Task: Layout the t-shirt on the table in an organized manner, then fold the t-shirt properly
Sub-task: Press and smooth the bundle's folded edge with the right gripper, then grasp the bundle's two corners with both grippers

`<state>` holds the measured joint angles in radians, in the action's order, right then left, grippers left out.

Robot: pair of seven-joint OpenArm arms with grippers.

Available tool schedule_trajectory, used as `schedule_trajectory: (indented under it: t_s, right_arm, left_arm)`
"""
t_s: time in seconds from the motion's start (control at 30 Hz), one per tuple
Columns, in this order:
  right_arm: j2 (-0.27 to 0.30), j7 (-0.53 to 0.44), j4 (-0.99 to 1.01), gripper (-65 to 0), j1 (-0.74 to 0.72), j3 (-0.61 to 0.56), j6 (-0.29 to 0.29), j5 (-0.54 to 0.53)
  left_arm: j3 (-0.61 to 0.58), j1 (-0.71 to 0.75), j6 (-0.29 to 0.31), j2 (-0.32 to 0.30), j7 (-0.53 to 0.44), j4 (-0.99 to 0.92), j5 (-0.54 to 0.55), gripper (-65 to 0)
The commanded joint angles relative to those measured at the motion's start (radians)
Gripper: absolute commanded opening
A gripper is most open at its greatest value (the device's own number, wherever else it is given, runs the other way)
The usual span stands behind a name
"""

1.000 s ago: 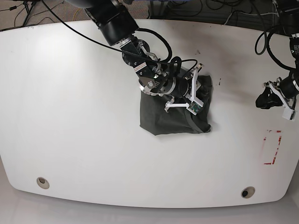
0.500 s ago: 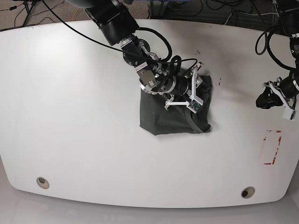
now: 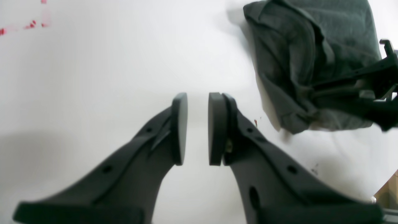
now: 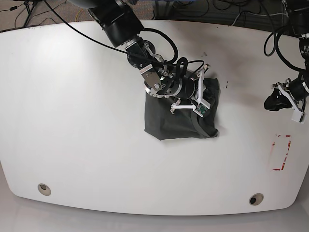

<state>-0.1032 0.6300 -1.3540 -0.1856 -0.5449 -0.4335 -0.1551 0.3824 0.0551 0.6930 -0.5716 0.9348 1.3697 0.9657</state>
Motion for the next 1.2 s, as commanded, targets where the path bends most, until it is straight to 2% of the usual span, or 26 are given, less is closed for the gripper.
schedule_trajectory:
  t_s: [0.0,0.5,1.17]
  right_arm:
    - [-0.017,-0.023,-0.023,-65.0,-0.019,-0.002,-0.001,-0.014]
    - [-0.054,0.073,-0.184,-65.0,0.004,-0.002,0.0,-0.016]
    - [-0.054,0.078,-0.221,-65.0,0.021,-0.054,0.0,-0.018]
  left_arm:
    - [0.008,-0.013,0.005,-0.026,-0.023,0.014,0.02,-54.6]
    - [0.008,-0.011,0.005,-0.026,-0.023,0.014,0.02,-54.6]
    - [0.008,-0.011,0.005,-0.026,-0.023,0.014,0.02,-54.6]
